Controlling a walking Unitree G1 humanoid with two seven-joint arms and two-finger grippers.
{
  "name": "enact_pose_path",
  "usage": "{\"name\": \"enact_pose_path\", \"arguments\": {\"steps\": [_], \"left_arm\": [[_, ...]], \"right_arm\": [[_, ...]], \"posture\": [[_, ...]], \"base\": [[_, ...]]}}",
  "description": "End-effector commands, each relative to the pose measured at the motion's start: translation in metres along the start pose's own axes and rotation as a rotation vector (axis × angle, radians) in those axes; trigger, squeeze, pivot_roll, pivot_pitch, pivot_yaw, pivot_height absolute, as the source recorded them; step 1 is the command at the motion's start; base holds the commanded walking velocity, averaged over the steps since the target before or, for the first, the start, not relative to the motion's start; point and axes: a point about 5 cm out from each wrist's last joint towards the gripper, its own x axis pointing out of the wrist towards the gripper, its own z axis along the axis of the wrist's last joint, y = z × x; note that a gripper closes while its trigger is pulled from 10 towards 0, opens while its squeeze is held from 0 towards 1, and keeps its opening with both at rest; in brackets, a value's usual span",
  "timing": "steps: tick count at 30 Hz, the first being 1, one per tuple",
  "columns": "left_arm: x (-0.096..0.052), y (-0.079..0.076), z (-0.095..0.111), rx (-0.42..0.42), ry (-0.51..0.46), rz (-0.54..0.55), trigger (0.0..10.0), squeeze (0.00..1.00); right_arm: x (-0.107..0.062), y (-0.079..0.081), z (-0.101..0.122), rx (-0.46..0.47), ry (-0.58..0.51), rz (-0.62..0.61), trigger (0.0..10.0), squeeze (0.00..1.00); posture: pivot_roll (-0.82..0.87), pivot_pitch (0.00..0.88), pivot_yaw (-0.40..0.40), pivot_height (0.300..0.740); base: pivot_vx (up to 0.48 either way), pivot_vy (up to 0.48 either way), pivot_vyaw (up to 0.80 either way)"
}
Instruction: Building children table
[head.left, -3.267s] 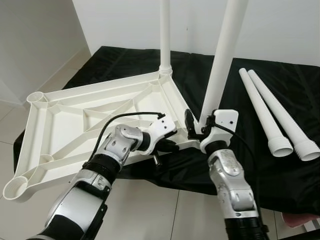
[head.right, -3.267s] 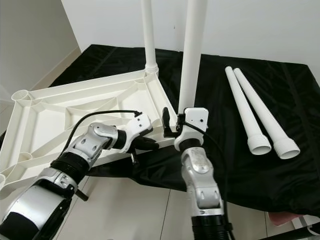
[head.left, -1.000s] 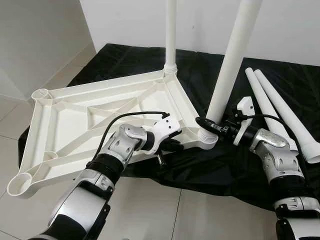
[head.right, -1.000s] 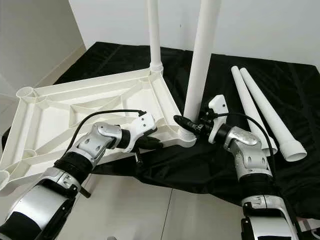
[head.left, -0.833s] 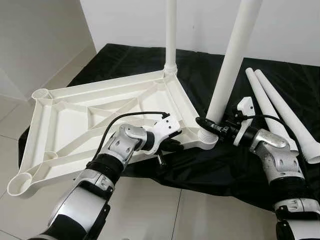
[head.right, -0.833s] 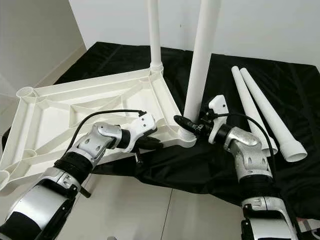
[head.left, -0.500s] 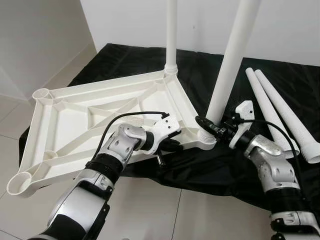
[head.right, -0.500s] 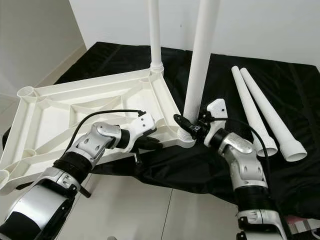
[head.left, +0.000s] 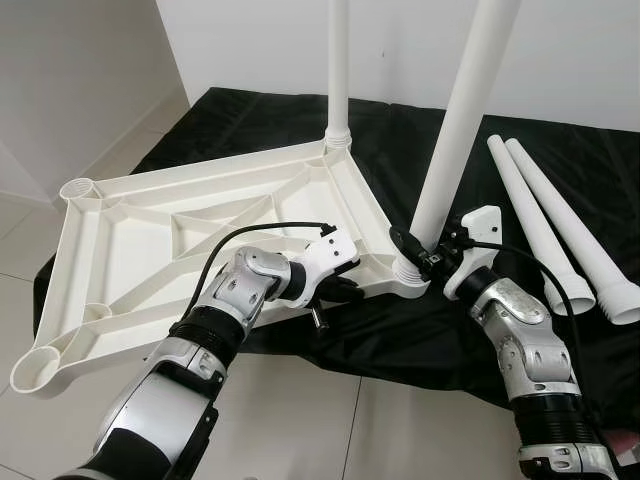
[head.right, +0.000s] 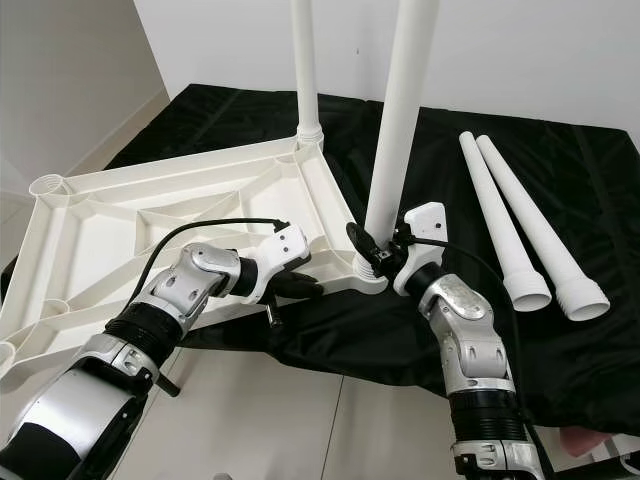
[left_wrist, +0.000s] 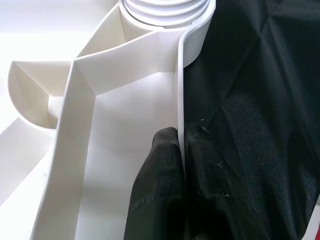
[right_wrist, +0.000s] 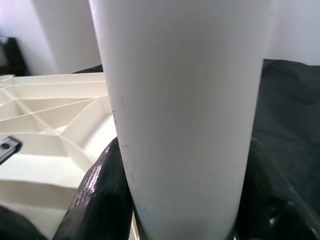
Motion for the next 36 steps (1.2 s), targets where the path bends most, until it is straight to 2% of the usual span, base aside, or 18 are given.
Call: {"name": "enact_pose_path", "arguments": {"steps": [1,9,10,14,19,23,27,35,36], "left_arm": [[0.006,-0.004,-0.017,-0.047,0.062,0.037,10.0,0.0],[0.005,-0.004,-0.016,-0.048,0.06,0.037,10.0,0.0],[0.006,-0.004,-0.016,-0.048,0.06,0.037,10.0,0.0],[0.006,-0.003,-0.016,-0.047,0.06,0.038,10.0,0.0],[0.005,-0.003,-0.016,-0.048,0.059,0.039,10.0,0.0],[0.005,-0.004,-0.016,-0.048,0.059,0.039,10.0,0.0],[0.006,-0.004,-0.016,-0.05,0.06,0.037,10.0,0.0],[0.005,-0.004,-0.017,-0.049,0.062,0.036,10.0,0.0],[0.006,-0.005,-0.017,-0.049,0.061,0.036,10.0,0.0]], "right_arm": [[0.007,0.014,0.009,0.055,-0.056,0.019,10.0,0.0],[0.016,0.034,0.01,0.06,-0.054,-0.113,10.0,0.0],[0.018,0.041,0.008,0.091,-0.053,-0.162,10.0,0.0],[0.019,0.046,0.005,0.12,-0.048,-0.203,10.0,0.0],[0.02,0.051,0.002,0.118,-0.04,-0.257,10.0,0.0],[0.019,0.059,-0.004,0.069,-0.016,-0.356,10.0,0.0],[0.018,0.064,-0.007,0.073,0.002,-0.417,10.0,0.0],[0.017,0.062,-0.007,0.072,0.003,-0.432,10.0,0.0],[0.016,0.061,-0.007,0.072,0.001,-0.429,10.0,0.18]], "posture": [[-0.17,0.105,0.094,0.74],[-0.17,0.107,0.093,0.74],[-0.17,0.105,0.091,0.74],[-0.16,0.105,0.089,0.74],[-0.16,0.105,0.089,0.74],[-0.16,0.104,0.087,0.74],[-0.16,0.102,0.087,0.74],[-0.16,0.096,0.084,0.74],[-0.16,0.093,0.082,0.74]], "base": [[0.0,0.0,0.0],[0.0,0.0,0.0],[0.0,0.0,0.0],[0.0,0.0,0.0],[0.0,0.0,0.0],[0.0,0.0,0.0],[0.0,0.0,0.0],[0.0,0.0,0.0],[0.0,0.0,0.0]]}}
